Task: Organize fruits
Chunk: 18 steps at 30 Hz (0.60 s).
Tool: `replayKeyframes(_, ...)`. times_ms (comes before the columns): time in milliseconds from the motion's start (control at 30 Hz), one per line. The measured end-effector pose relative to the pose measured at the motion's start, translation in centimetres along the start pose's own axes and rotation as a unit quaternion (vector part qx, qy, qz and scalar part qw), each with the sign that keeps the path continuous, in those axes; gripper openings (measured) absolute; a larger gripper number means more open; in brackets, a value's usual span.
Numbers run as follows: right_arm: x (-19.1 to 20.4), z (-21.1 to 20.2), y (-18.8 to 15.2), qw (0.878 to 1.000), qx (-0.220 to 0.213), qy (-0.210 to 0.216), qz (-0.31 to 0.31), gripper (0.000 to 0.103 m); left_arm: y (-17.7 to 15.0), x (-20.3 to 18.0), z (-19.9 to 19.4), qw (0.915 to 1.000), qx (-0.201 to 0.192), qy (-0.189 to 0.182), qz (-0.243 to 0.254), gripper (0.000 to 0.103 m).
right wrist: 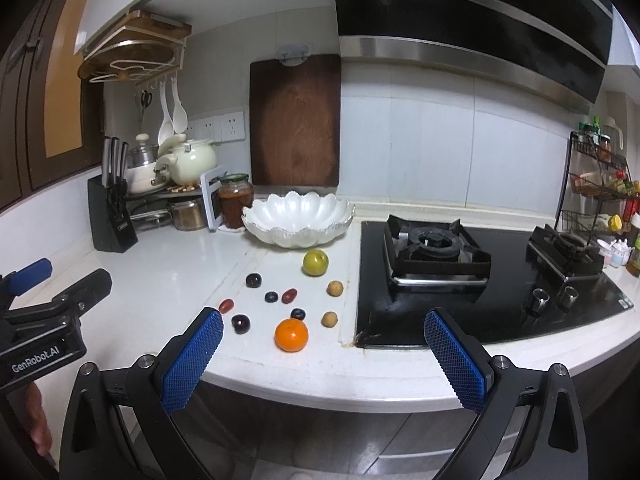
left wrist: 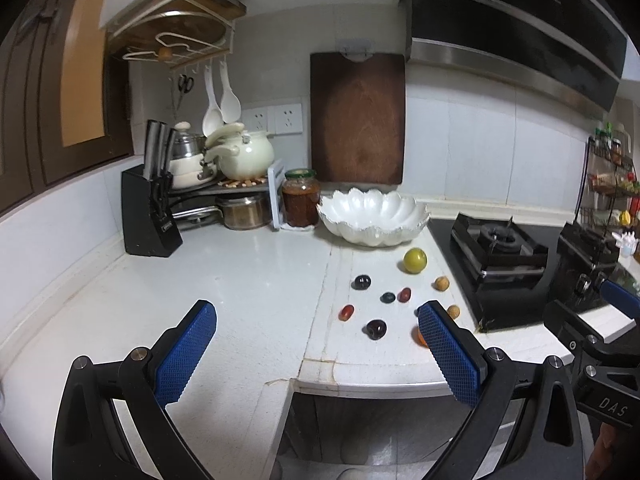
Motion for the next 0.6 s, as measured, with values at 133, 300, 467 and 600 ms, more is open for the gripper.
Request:
replayKeyframes(133,0.1,1.5,-1.1,1.000,0.017,0.002,0.005,0.102,-0.9,-0.7,1.7,0.9997,0.011,-0.014,0.018,0.101)
replayKeyframes(300,0.6,3.9,-2.2,0.999,0.040,0.009,0.006,0.097,-2.1,-1.2,4.2,0.9979,0.035,-0.042,0.034,0.093)
replayKeyframes(467,1.2,6.7,-3.5,0.997,0.070,0.019,0.005,0.092,-3.4,-2.0,6.6,0.9946,0.052,-0.067,0.059,0.087)
replayKeyframes(600,1.5,8.9,-4.8,0.995,0.097,0.029,0.006,0.087,-4.6,-2.9,8.7,0.9899,0.069,-0.090,0.085,0.082)
Point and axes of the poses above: each gripper's, at about its wrist camera, not at the fingertips, and z roughly the way its jaws point, x to its left, y to its top, the point moved 6 cm from there along z, roughly the way its jaws point, and after that the axes turned 13 degrees about -x, right-handed, at the moved point
